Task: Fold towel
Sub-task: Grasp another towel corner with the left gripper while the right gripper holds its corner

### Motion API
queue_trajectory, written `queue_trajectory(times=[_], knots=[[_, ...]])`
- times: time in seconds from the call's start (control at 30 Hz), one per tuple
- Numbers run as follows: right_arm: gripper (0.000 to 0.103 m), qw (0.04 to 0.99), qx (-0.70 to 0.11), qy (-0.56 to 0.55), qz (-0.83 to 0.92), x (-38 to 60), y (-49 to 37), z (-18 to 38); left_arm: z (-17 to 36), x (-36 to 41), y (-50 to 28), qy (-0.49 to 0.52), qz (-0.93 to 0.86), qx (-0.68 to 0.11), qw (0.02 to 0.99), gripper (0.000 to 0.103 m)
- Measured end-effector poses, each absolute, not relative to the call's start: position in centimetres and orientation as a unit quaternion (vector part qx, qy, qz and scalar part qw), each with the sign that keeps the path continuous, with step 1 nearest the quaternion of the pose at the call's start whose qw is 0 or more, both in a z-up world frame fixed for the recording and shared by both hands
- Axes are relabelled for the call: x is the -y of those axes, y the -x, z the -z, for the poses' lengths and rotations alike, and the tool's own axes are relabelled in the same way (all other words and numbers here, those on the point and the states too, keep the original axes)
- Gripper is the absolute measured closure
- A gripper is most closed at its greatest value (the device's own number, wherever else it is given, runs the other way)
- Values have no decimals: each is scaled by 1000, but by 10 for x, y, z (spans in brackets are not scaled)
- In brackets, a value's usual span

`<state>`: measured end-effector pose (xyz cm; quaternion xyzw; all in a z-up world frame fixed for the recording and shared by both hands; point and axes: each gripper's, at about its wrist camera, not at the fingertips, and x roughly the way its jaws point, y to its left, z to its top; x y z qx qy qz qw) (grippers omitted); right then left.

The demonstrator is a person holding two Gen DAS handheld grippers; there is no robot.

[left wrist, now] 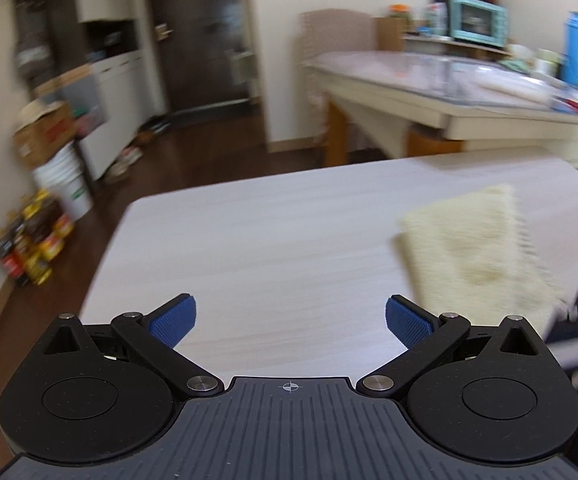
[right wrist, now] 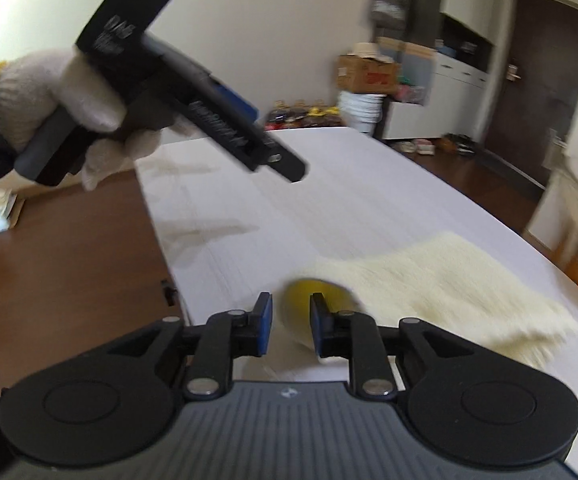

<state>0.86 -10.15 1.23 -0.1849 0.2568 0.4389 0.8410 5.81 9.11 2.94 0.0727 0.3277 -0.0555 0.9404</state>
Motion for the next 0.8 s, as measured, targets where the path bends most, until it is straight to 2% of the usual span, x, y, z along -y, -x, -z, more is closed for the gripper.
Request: queue_trajectory(times=[0.37,0.63,0.67,0.7,0.73,0.8], knots=[[73,901,-266,91,-330,188,-13,-19,-17,-7,-40,-193,197,-289,917,0],[66,908,-271,56,-315,223,-10,-14,-4,33,-19,-394,286,-252,837,4],[66,908,-269,54,-317,223,-11,-14,-1,35,-19,-418,296,-252,821,13],[66,908,-268,51,-319,224,-11,-14,2,37,-19,-442,305,-253,805,34],[66,908,-266,50,-319,224,-10,-15,3,40,-21,-461,313,-258,789,42],[65,908,-265,47,-321,223,-9,-15,5,44,-22,-493,328,-259,763,42]])
